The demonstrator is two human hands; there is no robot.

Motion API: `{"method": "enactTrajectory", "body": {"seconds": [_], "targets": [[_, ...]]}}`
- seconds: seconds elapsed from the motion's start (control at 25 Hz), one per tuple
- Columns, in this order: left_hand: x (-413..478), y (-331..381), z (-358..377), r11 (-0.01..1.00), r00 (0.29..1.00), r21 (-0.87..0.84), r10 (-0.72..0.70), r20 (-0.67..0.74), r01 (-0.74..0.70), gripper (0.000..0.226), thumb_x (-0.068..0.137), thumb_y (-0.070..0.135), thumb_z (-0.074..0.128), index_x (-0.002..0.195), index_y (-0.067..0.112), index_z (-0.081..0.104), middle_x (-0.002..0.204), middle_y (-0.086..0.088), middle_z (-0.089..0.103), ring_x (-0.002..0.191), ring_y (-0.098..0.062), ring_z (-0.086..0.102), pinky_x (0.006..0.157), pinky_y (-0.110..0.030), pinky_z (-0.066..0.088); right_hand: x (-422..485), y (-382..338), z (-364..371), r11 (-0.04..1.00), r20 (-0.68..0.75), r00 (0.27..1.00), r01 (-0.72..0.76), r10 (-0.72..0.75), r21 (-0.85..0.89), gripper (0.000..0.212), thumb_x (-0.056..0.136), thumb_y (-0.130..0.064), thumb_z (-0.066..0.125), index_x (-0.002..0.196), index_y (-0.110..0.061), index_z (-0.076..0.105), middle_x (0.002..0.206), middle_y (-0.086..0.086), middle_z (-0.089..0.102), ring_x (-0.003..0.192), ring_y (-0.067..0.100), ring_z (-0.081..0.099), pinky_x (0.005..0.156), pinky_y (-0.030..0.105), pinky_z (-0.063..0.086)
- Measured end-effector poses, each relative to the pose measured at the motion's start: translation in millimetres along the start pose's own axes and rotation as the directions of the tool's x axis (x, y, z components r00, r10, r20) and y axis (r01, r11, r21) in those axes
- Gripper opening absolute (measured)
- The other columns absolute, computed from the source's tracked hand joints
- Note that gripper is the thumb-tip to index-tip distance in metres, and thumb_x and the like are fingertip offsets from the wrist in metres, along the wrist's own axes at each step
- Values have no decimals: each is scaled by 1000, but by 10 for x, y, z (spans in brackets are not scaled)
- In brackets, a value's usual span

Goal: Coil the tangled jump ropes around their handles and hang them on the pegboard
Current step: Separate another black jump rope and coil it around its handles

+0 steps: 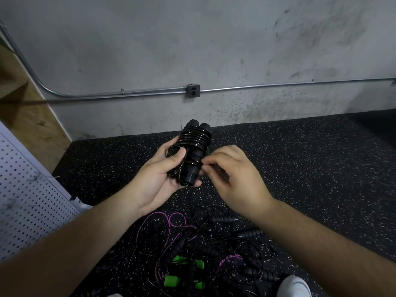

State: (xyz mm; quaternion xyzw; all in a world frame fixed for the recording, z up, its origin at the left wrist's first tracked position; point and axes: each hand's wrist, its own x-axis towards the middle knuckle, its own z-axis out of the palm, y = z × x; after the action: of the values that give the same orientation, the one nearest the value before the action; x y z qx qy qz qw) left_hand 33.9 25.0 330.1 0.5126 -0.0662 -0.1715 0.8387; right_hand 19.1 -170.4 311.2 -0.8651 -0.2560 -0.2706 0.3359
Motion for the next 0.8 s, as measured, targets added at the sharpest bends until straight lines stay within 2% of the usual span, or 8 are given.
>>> {"method": "enactTrajectory", "body": {"seconds": [0.12,0.32,0.4,0.48,0.56,0.64,0.72,0.8], "targets": [[-10,-11,-12,1000,1000,2,5,17,-5,53,96,16,56,147,22,46,128,-17,66,94,-31,70,66,-43,60,15,-17,28,997,-19,997,68,-68,-28,11,94,-13,68,103,-8,71,102,-2,64,97,16,55,90,21,44],[-36,-117,-3,997,1000,81,8,-6,-7,61,87,13,63,144,29,49,127,-11,67,96,-21,69,68,-34,60,16,-126,142,980,-52,987,141,-150,-142,7,91,-9,65,91,-4,70,92,3,64,88,20,56,79,30,50],[-31,-119,-47,991,999,135,-1,-39,6,67,83,11,67,145,30,49,136,-10,63,107,-22,68,75,-37,60,20,-156,158,974,-3,987,160,-162,-159,7,91,-8,64,90,-4,69,90,4,64,87,21,56,78,34,51],[-19,-51,-93,976,999,218,-10,-33,17,68,82,10,68,145,31,51,137,-10,62,105,-25,68,74,-43,61,69,-132,69,967,95,980,189,-174,-172,11,89,-13,66,97,-7,69,98,3,63,95,21,55,84,36,51],[5,23,-142,958,999,286,-32,19,25,65,86,9,69,144,32,52,135,-8,63,98,-30,69,69,-44,61,143,-76,-63,957,206,968,187,-142,-221,42,84,-26,71,122,-12,62,124,2,56,118,21,47,102,36,46],[24,66,-198,927,991,375,-69,117,20,63,89,11,72,145,32,51,126,-13,66,94,-38,69,67,-43,59,192,-6,-177,934,309,948,175,-74,-313,74,81,-46,71,146,-25,44,151,-3,38,141,23,30,117,41,30],[27,77,-237,902,974,430,-120,192,27,63,91,13,69,147,33,47,118,-21,67,93,-43,69,66,-42,58,219,49,-212,898,391,919,211,-48,-385,84,79,-61,68,152,-37,34,157,-10,31,147,20,22,118,47,21],[16,80,-238,887,964,458,-170,203,60,58,95,16,65,147,33,46,115,-26,68,92,-43,69,64,-40,59,231,113,-208,881,446,894,242,-40,-406,87,77,-65,69,152,-40,33,154,-13,35,143,19,28,116,49,23]]}}
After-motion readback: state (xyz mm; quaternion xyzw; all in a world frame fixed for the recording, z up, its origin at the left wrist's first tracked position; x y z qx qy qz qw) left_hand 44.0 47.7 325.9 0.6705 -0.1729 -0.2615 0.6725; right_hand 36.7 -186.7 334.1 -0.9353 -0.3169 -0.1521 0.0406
